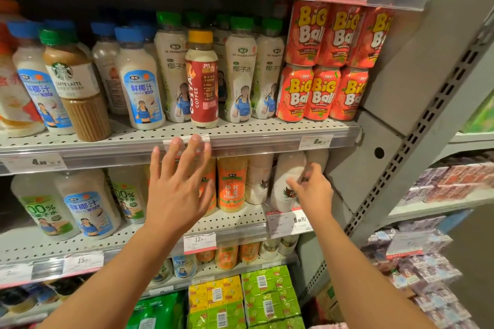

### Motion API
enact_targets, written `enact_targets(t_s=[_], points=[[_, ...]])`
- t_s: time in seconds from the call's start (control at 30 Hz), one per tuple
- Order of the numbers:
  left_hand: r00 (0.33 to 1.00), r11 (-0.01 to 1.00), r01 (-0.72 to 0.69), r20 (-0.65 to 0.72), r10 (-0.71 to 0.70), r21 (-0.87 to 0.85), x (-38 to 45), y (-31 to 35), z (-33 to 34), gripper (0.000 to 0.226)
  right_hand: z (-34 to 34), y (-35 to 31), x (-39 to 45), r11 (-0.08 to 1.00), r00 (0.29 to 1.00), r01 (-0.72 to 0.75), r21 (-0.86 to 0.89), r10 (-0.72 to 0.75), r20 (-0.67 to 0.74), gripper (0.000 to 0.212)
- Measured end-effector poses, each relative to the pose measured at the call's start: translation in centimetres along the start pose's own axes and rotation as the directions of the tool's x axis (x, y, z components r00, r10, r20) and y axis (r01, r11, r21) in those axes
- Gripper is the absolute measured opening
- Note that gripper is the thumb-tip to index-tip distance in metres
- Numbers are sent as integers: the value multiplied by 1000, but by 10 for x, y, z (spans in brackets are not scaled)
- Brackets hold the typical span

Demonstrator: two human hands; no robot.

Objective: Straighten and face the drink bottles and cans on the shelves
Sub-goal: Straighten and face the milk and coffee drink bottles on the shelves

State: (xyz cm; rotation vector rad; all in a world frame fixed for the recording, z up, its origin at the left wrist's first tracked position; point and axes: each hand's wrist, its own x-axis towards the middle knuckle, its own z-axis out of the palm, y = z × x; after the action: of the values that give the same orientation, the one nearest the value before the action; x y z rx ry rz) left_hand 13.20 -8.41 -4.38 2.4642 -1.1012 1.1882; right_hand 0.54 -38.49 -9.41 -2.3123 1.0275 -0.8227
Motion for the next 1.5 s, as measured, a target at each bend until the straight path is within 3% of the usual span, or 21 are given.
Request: enact_targets(t_s=[0.17,0.47,0.53,0.6,0.7,0.8,0.87,0.93,1.0,1.1,1.2,1.3,1.5], points=[[1000,1000,-7,0,7,14,0,-1,2,72,12,-12,12,994,996,-93,-62,93,2,47],[1000,1000,-10,0,10,21,0,-1,1,73,18,-19,33,974,996,-80,-213,89,29,35],[1000,1000,-10,-1,10,23,-1,-1,1,73,20,-24,25,984,997,-49,-170,37,-72,31],[1000,1000,-11,0,11,27,0,0,1,73,21,-33,19,989,987,98,-107,-111,-116,28],[1000,999,-12,9,12,34,0,1,0,73,23,-55,25,979,971,178,-103,-158,179,41],[1000,999,-9,24,8,38,0,0,-1,74,26,-74,40,995,916,63,-81,-26,399,40],[1000,999,-9,30,8,41,0,1,-2,74,29,-80,49,992,839,-10,-123,75,538,31],[999,999,-10,39,8,41,0,1,-4,74,30,-86,55,992,791,-98,-77,125,599,22],[999,999,-8,45,7,39,1,2,-6,73,28,-92,57,990,798,-131,-55,138,586,19],[999,999,-5,39,4,32,1,3,-7,71,26,-98,52,967,846,-40,-252,167,507,23],[1000,1000,-6,24,6,26,1,4,-7,68,31,-99,44,910,832,95,-404,150,534,32],[1000,1000,-8,27,7,28,1,4,-7,69,35,-96,44,910,838,85,-405,155,523,53],[999,999,-8,38,6,38,1,4,-5,71,35,-94,41,906,892,130,-402,70,446,71]])
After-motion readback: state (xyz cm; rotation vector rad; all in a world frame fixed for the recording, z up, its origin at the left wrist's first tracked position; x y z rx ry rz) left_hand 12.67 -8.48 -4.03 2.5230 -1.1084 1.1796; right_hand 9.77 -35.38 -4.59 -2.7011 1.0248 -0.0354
